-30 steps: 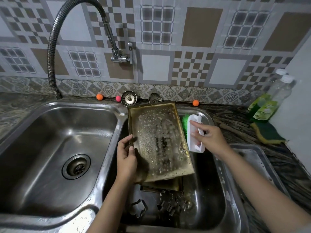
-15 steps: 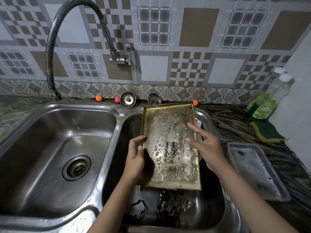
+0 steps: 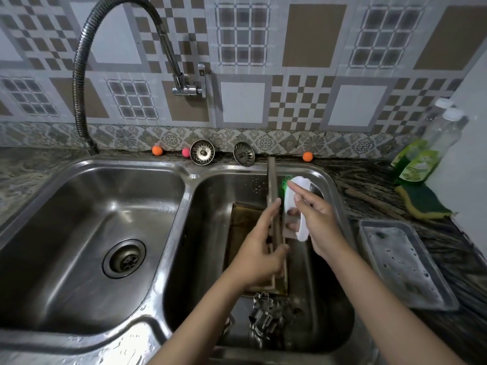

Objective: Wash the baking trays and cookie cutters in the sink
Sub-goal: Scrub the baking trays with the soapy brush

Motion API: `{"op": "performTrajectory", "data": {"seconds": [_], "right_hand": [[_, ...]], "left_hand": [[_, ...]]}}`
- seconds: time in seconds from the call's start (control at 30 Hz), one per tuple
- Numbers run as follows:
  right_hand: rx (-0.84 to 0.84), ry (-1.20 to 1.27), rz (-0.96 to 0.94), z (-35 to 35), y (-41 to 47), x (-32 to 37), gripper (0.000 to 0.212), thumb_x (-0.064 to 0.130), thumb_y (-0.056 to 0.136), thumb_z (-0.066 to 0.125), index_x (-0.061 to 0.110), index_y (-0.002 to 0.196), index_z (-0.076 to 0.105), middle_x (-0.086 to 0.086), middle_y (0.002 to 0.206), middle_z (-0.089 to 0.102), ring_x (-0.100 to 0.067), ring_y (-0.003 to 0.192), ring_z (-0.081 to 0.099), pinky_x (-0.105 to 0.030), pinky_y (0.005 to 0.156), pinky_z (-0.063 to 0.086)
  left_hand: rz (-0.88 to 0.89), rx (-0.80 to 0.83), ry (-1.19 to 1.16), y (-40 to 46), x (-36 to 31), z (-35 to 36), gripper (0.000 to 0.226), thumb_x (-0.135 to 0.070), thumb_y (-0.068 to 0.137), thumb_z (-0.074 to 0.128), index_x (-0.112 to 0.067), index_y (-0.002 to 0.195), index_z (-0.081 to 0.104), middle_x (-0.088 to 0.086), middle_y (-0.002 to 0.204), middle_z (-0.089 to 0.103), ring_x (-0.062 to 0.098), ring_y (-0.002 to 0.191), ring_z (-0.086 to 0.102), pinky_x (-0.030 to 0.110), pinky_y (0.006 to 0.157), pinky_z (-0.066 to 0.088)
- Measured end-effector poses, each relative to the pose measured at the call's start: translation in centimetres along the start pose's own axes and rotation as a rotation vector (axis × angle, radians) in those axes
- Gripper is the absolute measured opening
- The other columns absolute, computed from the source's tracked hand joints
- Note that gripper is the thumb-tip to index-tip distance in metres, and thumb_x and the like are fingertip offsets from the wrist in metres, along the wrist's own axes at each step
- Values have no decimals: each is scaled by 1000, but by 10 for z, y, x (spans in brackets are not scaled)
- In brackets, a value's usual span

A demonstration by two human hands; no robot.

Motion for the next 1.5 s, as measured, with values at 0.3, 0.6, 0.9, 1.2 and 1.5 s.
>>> {"op": "performTrajectory", "data": {"seconds": [0.3, 0.6, 0.9, 1.2, 1.5], "right_hand": [[-10, -381, -192, -14, 1, 1, 80, 12, 82, 74, 38, 143, 30, 22, 142, 35, -2, 122, 45, -12, 96, 40], [-107, -851, -346, -25, 14, 17, 84, 42, 73, 79, 36, 145, 37, 9, 131, 56, -8, 100, 56, -25, 80, 42], [172, -855, -323, 19, -24, 5, 92, 46, 80, 69, 47, 148, 8, 10, 120, 42, -13, 117, 44, -31, 91, 44], [-101, -889, -262, 13, 19, 32, 82, 38, 86, 65, 31, 152, 17, 1, 128, 40, -17, 108, 49, -12, 66, 33], [-163, -869, -258, 9, 35, 30, 77, 36, 86, 67, 25, 151, 26, -5, 132, 46, -21, 115, 50, -21, 81, 36]], "left_hand": [[-75, -400, -260, -14, 22, -31, 64, 1, 69, 45, -22, 129, 53, 1, 131, 59, 3, 115, 58, 33, 98, 48], [27, -432, -329, -18, 20, -45, 50, -8, 83, 54, -27, 130, 50, -6, 140, 51, 7, 134, 43, 43, 115, 30], [-3, -533, -453, -16, 29, -48, 51, 9, 91, 49, -26, 128, 52, -9, 137, 52, 1, 128, 47, 41, 114, 31], [49, -374, -349, -16, 18, -27, 49, -9, 82, 52, -28, 127, 50, -16, 137, 51, -2, 131, 42, 14, 106, 34], [74, -310, -255, -17, 16, -42, 47, -8, 84, 51, -25, 127, 50, -9, 138, 51, 3, 134, 40, 18, 110, 30]]}}
Point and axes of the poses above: each hand's wrist, its own y-axis towards the middle knuckle, its own z-axis out of the palm, x = y × z, the point moved 4 cm from there along y, towards the middle knuckle
